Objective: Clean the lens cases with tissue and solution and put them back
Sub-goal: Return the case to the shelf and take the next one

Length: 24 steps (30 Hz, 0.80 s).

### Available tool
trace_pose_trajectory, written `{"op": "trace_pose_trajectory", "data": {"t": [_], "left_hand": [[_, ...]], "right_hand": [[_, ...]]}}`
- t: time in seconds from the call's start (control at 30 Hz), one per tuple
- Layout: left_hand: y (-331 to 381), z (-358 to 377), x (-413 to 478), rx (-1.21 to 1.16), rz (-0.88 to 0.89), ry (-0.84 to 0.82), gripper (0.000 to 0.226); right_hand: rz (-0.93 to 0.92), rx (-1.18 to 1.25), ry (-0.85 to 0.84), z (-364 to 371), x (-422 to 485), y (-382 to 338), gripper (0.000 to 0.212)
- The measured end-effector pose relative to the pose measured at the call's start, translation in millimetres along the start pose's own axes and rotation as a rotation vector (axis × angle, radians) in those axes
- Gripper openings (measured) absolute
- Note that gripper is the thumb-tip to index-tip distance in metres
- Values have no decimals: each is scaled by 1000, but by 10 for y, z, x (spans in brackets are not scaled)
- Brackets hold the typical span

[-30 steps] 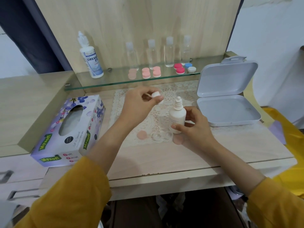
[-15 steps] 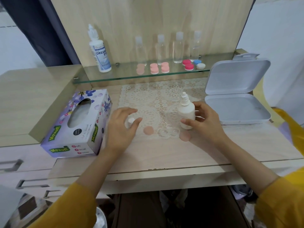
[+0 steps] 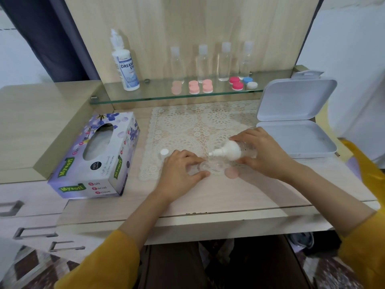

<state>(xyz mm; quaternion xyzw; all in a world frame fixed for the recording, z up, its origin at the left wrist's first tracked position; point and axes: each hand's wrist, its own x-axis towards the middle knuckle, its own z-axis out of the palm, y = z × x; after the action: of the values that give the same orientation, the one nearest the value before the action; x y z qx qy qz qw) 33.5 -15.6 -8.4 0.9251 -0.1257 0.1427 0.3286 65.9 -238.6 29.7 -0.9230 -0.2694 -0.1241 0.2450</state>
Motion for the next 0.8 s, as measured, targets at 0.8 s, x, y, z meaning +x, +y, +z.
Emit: {"op": "trace_pose_trajectory", "data": {"t": [0.8], "left_hand": [[3, -23, -39, -55, -23, 10, 24]], "right_hand": [[-282, -214, -87, -87, 219, -170, 51]]}}
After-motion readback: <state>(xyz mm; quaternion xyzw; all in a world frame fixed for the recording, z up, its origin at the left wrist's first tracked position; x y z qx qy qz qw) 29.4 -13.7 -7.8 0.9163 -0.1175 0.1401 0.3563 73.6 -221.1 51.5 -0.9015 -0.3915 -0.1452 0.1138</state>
